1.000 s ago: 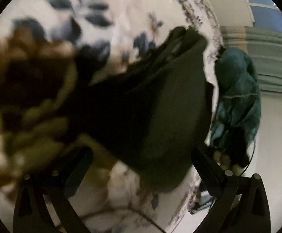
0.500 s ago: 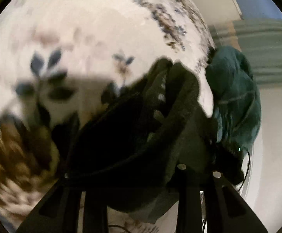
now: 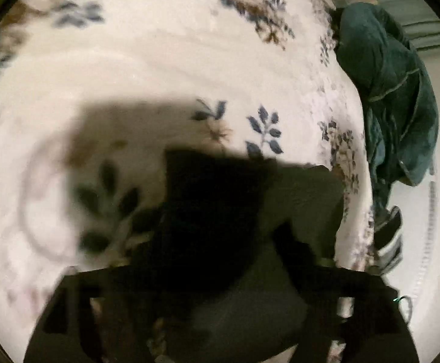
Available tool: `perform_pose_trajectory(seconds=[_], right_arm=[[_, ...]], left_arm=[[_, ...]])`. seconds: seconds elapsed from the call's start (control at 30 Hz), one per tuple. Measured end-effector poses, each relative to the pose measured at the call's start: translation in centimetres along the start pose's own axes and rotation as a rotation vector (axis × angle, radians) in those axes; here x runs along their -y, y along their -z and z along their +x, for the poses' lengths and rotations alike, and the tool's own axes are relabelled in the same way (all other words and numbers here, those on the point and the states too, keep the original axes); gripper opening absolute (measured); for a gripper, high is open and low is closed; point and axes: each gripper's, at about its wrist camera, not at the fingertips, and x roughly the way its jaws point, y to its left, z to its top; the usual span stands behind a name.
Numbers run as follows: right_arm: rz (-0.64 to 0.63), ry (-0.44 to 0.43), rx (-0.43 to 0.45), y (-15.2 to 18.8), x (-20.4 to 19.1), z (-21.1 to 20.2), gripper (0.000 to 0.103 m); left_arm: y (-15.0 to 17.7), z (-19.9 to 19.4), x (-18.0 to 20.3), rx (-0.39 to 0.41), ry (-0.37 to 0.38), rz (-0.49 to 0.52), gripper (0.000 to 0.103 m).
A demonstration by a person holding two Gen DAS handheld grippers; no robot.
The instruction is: Fold small clothes
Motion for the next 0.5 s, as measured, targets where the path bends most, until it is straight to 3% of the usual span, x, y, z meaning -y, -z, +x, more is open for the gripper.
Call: perform_pose_trajectory(seconds=[0.07,0.13,0.23,0.27,0.37,0.5], right_arm=[[-0.027,0.026,0.001,0.0,0.2,-1.1,0.062],[-0.096,0.085,0.019,0.0,-0.1,-3.5,0.063],[-0.204,0.168,0.087,-0.4,-1.3,-8.1,0.063],[-0.241,0.185,0.105,-1.2,-2.4,-9.1,0.063],[-0.325,0.161,0.107,-5.4,-5.1,-9.2,0.063],[-0.486,0.199,0.128,-10.8,-10.8,-4.7,0.063]], left_arm=[[3.3,-2.9,0.0,0.066,-0.034,-0.023,0.088],[5.3,-4.4,-0.5,0.109,-0.093,-0.051,0.088],[10.7,-5.5,-3.0,0.154,-0.283,-0.093,0.091],[12.7,-4.9,-4.1,0.149,-0.332,-0.11,0.097],[17.8,-1.2,-8.4,0.044,-0.463,-0.179,0.098],[19.5,0.5,-9.8,0.09,-0.459,-0.185,0.103]])
